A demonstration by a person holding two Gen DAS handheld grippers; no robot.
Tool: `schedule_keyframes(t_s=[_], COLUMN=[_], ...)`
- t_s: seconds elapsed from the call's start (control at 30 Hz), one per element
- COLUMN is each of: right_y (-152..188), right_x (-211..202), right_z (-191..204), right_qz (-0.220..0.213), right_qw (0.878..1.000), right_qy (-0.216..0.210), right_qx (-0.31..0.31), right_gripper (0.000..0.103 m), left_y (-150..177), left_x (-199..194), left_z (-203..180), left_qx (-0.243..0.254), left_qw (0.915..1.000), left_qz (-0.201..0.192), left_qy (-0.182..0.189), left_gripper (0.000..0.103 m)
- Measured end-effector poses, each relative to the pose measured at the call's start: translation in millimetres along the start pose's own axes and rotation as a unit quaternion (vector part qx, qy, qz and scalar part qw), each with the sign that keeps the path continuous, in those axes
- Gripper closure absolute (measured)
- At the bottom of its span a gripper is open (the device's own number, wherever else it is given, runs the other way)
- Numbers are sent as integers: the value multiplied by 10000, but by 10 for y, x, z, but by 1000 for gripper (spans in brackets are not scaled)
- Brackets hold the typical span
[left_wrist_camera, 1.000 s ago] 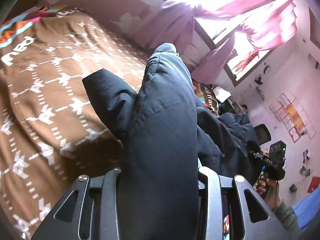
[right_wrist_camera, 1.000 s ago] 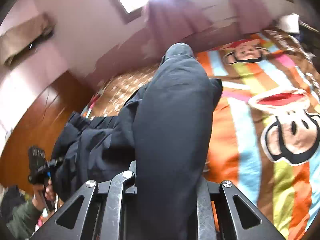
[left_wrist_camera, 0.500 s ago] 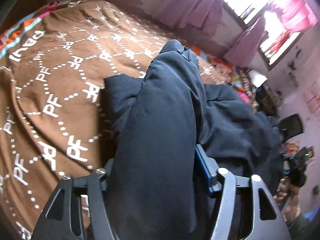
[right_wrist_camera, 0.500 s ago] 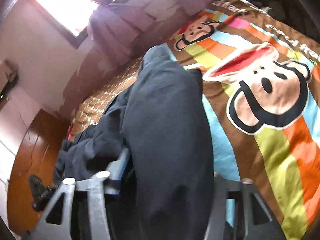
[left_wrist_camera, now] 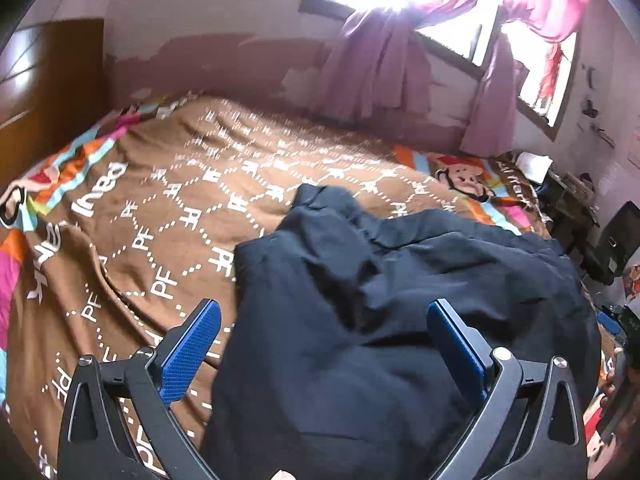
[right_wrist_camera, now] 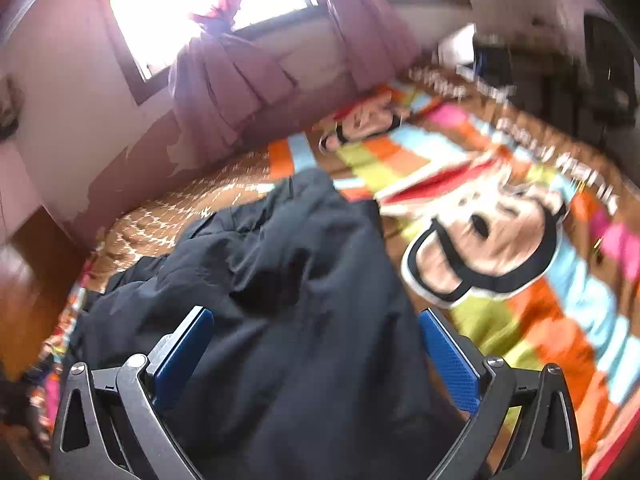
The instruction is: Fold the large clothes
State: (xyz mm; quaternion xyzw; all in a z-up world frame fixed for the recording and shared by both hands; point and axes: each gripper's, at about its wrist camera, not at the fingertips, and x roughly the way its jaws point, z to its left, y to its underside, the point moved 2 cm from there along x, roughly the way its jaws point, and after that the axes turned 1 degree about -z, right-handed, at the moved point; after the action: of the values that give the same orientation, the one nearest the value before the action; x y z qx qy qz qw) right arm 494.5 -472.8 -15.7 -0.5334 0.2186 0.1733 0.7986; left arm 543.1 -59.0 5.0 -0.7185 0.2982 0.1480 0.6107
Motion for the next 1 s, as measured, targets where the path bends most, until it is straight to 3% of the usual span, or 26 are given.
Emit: schedule_keyframes(t_s=[0.13,0.47,0.83,1.0], right_y=[46,182,336,496], right_x=[-135,-509,-981,-1253], right_z=[54,115,192,236], right_qz=[-249,-756,-1143,-1394], right_qw=[9993,9965,9924,9881], right_qy=[171,71,-363,-567], right_qx=[-235,-356,-290,-303], right_gripper=[0,0,0,0], left_y=[33,11,212,321], left_x=[-153,-548,-960,-1086], left_z=[-207,-466,-786,-780], left_qx=[224,266,816,797], left_qw=[9990,9952,9905,9901], left_qz=[-325,-917,-1081,-1130], left_qy=[-224,-198,-232,-243], left_gripper=[2,2,2,2])
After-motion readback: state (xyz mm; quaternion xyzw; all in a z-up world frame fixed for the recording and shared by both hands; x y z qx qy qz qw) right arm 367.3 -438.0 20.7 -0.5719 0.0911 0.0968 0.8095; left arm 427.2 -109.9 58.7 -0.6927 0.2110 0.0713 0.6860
